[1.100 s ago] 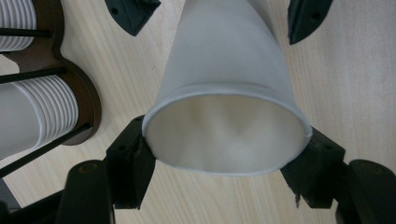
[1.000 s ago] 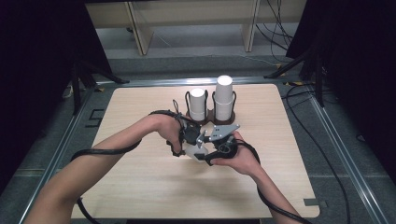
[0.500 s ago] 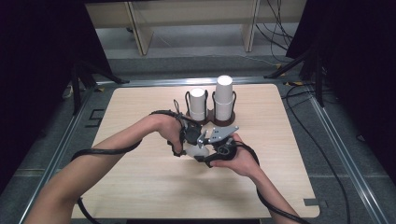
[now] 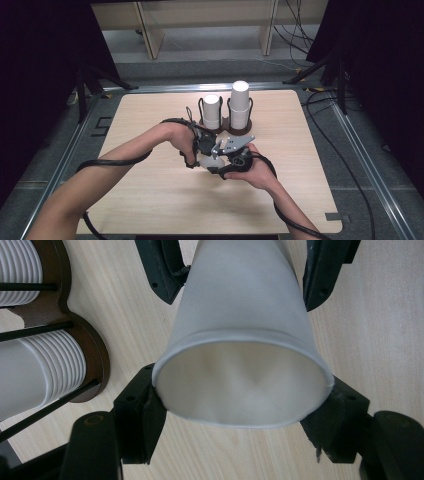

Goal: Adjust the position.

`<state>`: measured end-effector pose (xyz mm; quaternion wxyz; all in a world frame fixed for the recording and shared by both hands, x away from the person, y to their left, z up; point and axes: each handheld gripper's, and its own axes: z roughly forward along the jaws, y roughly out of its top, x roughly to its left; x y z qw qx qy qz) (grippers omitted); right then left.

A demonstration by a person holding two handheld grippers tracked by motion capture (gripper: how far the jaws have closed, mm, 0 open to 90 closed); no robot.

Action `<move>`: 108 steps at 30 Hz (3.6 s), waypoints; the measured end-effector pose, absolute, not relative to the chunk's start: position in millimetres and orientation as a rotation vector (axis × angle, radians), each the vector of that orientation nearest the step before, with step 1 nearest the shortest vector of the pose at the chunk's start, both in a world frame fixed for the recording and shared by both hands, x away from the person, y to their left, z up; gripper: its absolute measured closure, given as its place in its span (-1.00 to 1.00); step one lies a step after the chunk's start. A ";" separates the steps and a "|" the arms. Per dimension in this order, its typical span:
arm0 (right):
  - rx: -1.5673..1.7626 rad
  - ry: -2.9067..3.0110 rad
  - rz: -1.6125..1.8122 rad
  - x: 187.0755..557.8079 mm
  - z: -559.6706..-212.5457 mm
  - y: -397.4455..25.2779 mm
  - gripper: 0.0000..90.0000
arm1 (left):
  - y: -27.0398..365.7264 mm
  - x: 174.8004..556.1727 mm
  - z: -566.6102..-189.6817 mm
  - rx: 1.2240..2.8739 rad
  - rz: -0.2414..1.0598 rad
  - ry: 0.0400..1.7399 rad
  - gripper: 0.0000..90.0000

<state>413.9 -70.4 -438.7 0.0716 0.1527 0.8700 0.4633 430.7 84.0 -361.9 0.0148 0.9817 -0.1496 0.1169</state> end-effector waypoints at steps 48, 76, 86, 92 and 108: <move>0.498 2.332 1.507 398.6 -448.1 -106.3 -0.18 | 121.0 432.3 -362.3 2.508 0.409 -0.127 -0.70; 0.957 1.875 1.673 371.1 -464.8 -193.7 -0.20 | 203.1 381.7 -439.9 1.779 0.424 0.677 -0.69; 1.012 1.768 1.659 366.0 -469.5 -220.8 -0.20 | 246.0 363.6 -472.5 1.654 0.592 0.838 -0.71; 1.034 1.761 1.610 363.1 -470.2 -229.7 -0.20 | 266.5 354.6 -482.8 1.577 0.714 0.881 -0.81; 0.997 1.761 1.619 366.9 -474.0 -230.5 -0.20 | 273.3 343.1 -493.1 1.514 0.766 0.962 -0.96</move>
